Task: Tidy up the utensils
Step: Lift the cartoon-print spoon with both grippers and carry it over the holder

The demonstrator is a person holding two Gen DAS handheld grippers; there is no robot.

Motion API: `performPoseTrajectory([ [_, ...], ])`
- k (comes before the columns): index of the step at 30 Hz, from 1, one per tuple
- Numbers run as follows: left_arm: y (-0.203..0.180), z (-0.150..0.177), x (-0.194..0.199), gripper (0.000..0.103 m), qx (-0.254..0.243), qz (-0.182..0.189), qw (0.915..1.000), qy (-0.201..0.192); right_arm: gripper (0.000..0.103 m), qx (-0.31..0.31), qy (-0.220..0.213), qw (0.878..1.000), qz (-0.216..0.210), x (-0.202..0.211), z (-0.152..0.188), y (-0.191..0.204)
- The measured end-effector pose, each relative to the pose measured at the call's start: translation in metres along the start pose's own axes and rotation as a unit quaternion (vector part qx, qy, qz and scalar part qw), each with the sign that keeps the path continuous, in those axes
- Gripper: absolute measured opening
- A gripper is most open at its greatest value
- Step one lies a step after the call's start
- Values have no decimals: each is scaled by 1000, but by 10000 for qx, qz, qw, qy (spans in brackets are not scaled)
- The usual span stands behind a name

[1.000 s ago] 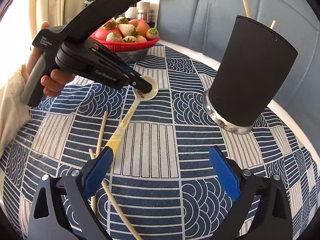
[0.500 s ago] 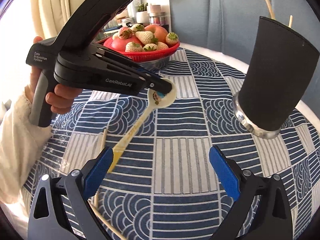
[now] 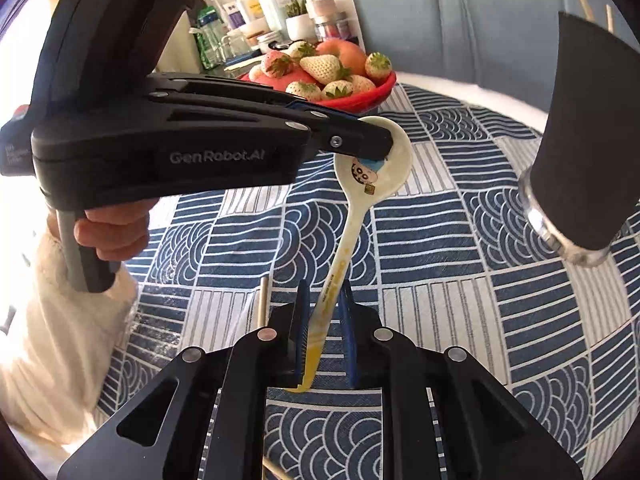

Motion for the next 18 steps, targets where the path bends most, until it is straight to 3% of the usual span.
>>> performPoseTrajectory([
  [4,-6,-3,11,7,-34,-47,9999,-85,11,-30,-83,10000,-8,9,-1,-5],
  [9,-16,-10,25,6,-141,-94,9997,-176,9,15,-117,9995,276,18,-5,-13],
  [18,-38,-26,49,6,-380,-307,9984,-283,9,44,-418,9987,296,42,-16,-17],
])
Point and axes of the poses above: each gripper's, at about its wrist camera, not at the fingertips, and x roughly against the way its jaws point, y to its left, z to its underside, the point moved 2 cm from there along -x, roughly the way its jaws point, and after that the axes turned 11 degrees about z, right-handed, at the moved point
